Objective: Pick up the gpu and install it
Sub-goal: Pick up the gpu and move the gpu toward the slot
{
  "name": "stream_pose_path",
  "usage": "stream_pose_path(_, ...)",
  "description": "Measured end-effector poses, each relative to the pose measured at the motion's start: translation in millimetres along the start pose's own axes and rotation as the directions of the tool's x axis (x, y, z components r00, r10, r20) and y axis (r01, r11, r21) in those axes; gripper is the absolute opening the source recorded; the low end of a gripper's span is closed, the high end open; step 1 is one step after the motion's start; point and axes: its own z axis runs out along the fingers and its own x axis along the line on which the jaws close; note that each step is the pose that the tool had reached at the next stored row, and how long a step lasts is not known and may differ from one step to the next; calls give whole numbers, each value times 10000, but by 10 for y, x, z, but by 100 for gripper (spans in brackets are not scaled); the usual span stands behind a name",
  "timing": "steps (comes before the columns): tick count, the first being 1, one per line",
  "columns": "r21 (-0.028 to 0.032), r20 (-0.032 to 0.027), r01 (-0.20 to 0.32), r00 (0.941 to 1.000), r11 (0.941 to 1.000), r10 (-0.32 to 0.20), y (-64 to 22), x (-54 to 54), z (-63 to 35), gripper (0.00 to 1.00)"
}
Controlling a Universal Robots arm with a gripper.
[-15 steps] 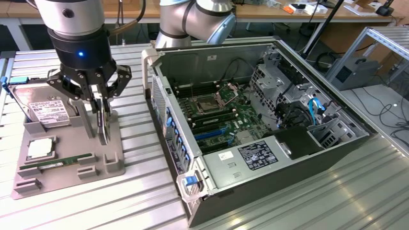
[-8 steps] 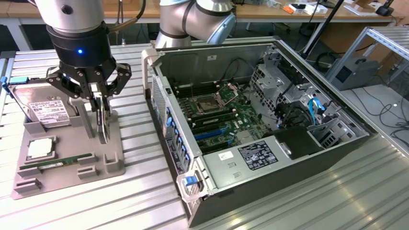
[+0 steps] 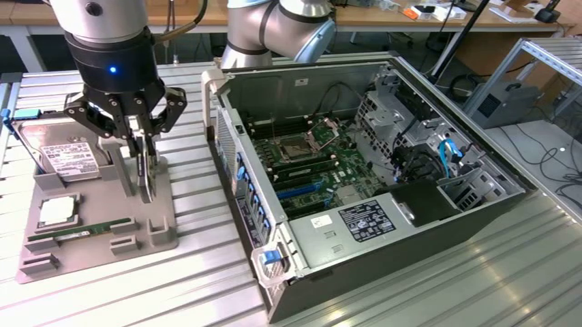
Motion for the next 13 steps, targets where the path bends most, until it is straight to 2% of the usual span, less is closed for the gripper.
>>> stream_pose_path(13,0,0,0,10000,10000,0,0,-2,-73,27)
